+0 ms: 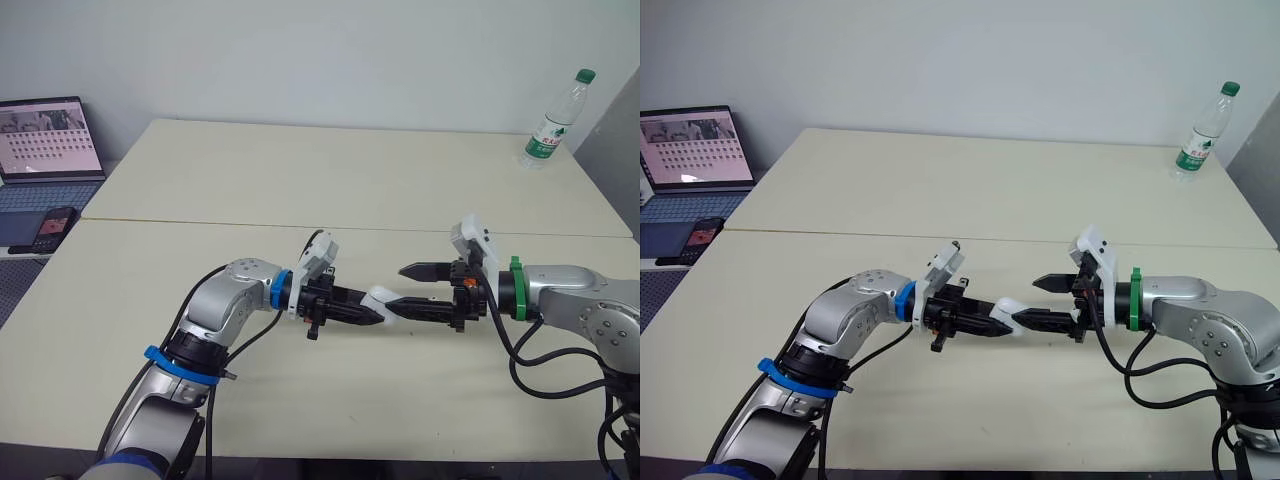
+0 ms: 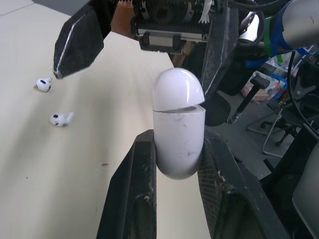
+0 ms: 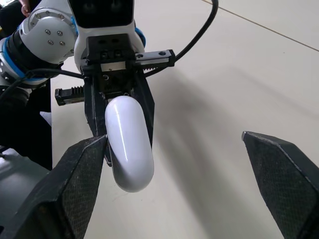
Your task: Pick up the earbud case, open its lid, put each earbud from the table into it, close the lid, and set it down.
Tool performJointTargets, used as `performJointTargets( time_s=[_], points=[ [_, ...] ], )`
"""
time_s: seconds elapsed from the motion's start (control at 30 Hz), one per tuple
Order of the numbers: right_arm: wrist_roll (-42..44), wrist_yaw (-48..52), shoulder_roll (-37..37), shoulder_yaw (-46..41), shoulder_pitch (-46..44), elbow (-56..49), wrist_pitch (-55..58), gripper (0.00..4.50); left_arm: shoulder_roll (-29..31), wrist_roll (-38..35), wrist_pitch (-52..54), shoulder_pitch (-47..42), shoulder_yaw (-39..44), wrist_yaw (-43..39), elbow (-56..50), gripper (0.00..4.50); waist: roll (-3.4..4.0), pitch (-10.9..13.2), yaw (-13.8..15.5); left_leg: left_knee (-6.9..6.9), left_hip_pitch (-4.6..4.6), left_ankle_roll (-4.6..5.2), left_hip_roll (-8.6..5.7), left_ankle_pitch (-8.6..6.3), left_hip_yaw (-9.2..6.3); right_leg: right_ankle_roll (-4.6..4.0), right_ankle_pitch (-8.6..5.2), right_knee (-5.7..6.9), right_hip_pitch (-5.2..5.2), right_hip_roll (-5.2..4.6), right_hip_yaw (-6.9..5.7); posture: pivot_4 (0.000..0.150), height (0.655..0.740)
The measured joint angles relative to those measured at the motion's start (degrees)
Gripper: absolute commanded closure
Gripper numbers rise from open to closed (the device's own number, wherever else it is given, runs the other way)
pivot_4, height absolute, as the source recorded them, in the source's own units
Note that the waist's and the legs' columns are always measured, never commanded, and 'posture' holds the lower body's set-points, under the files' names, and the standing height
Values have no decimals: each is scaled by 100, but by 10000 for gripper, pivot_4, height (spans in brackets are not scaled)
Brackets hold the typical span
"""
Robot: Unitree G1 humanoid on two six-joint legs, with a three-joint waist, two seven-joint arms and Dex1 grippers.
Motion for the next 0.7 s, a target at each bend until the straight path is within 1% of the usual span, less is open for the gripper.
performJointTargets(
  time_s=[0.23,0.4,0.53,0.6,0.7],
  points=[
    [-118,-129,-19,-363,-63,196,58,0,18,84,-91,96,-52,0,-5,37573,0,0,-1,-1,1,0,1,0,0,-1,0,3,-2,1,0,1500,7362],
    [-232,-187,-164,-600,52,153,82,0,119,131,-264,462,24,181,-12,37573,0,0,0,-1,0,0,1,0,1,-1,0,3,-3,-2,1,1500,7362],
    [-899,-227,-441,-525,660,119,-182,0,297,197,-502,863,418,536,-15,37573,1,0,1,-2,-1,0,0,0,4,-1,0,3,-5,-7,3,1500,7362],
    [-1400,-211,-591,-184,842,120,-476,0,274,196,-565,974,602,799,-107,37573,1,0,0,0,0,0,0,0,5,0,-1,5,-5,-8,3,1500,7362],
    [-2133,-197,-711,370,1008,200,-807,0,275,160,-600,1208,862,1182,-518,37573,1,0,-7,0,2,0,2,0,9,0,-1,8,-5,-9,7,1500,7362]
  ],
)
